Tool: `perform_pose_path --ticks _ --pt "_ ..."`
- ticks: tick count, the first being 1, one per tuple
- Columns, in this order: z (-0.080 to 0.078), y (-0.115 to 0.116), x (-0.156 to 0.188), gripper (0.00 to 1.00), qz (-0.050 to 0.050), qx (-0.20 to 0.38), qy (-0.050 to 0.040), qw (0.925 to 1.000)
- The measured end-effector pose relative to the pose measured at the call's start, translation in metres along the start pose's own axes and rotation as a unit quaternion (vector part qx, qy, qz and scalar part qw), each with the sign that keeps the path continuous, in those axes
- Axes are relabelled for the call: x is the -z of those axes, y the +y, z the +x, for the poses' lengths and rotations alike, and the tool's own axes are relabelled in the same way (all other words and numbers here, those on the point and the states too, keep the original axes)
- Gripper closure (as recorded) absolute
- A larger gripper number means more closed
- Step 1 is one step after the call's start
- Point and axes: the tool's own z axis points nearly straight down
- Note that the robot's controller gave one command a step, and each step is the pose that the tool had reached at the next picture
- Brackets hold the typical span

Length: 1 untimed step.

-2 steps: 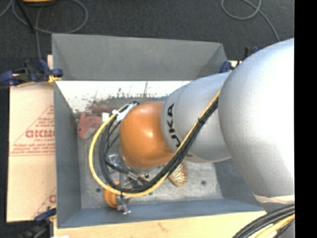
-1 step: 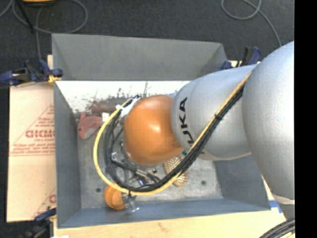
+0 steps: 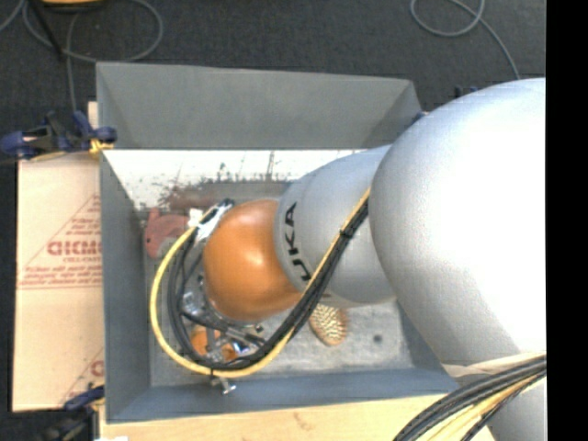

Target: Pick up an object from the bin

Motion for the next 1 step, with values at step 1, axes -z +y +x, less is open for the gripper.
perform_pose_path --ticks 1 --pt "0.0029 -0.0053 0.0002 1.00 -0.006 0.206 0.0017 0.9785"
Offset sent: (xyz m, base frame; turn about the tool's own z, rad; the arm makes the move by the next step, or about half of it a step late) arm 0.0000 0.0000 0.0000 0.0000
